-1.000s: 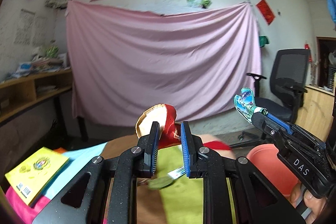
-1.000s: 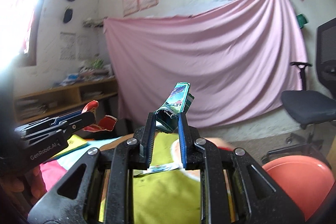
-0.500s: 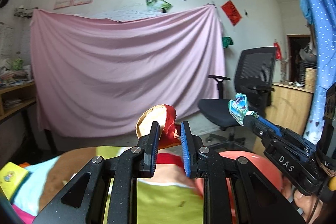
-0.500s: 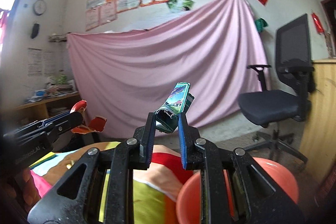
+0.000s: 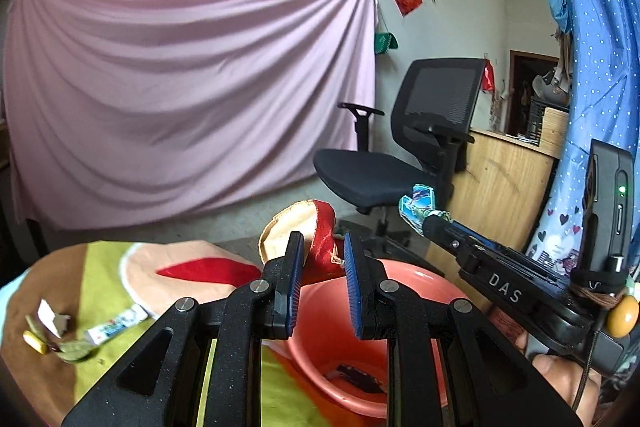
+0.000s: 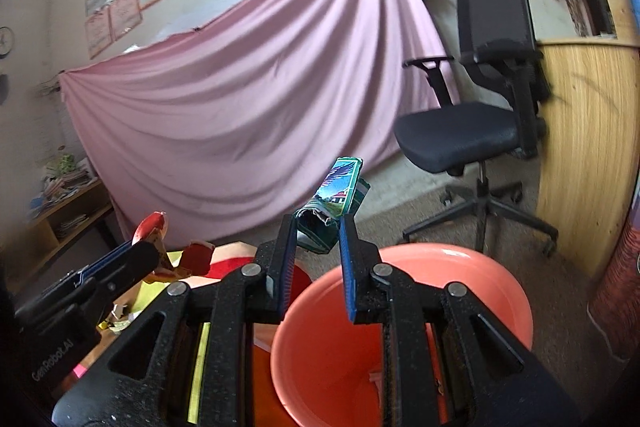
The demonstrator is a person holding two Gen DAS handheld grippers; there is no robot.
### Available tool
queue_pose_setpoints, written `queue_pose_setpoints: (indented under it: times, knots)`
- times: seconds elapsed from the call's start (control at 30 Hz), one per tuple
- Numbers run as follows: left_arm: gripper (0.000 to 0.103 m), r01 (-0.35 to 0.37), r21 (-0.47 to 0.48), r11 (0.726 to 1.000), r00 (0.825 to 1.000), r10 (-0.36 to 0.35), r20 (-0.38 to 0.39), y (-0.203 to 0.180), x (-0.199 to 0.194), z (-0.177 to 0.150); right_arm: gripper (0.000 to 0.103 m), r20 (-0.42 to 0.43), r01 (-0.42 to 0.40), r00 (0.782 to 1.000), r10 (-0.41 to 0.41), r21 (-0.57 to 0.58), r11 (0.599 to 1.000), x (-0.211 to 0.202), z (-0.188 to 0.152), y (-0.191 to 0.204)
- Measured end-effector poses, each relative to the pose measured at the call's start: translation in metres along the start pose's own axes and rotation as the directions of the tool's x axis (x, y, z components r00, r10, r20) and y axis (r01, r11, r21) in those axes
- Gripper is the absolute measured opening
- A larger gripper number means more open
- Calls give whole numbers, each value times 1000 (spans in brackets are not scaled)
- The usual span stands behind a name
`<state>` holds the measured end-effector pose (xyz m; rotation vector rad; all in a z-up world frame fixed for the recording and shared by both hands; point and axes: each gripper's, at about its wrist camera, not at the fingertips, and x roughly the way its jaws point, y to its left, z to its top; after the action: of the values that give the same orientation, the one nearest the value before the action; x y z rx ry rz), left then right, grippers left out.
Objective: Collect trash
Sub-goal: 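Carry the red wrapper and green packet with both tools over the basin, then open both tools to drop the wrapper and packet into the basin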
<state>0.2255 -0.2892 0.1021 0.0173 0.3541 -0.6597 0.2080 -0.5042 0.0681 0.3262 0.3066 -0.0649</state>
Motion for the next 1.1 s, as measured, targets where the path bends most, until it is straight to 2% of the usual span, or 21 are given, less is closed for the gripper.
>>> queue_pose_setpoints:
  times: [0.37, 0.63, 0.8, 1.0, 1.1]
  knots:
    - [17, 84, -70, 994, 986, -93, -138, -3, 30, 0, 103, -32, 41, 999, -40, 41, 998, 4, 0, -16]
    - [17, 108, -97, 989, 976, -124, -181, 0, 35, -3, 103, -51, 57, 997, -53, 77, 995, 7, -2, -26]
    - [18, 90, -116, 989, 979, -109, -174, 4, 34, -3, 103, -55, 56, 997, -52, 76, 996, 8, -2, -26]
    - [18, 31, -150, 988, 988, -52, -142, 19, 26, -1, 103, -58, 56, 997, -52, 71, 996, 10, -3, -25]
    - [23, 1, -162, 987, 992, -21, -122, 27, 18, 0, 103, -55, 53, 997, -49, 64, 997, 10, -3, -24]
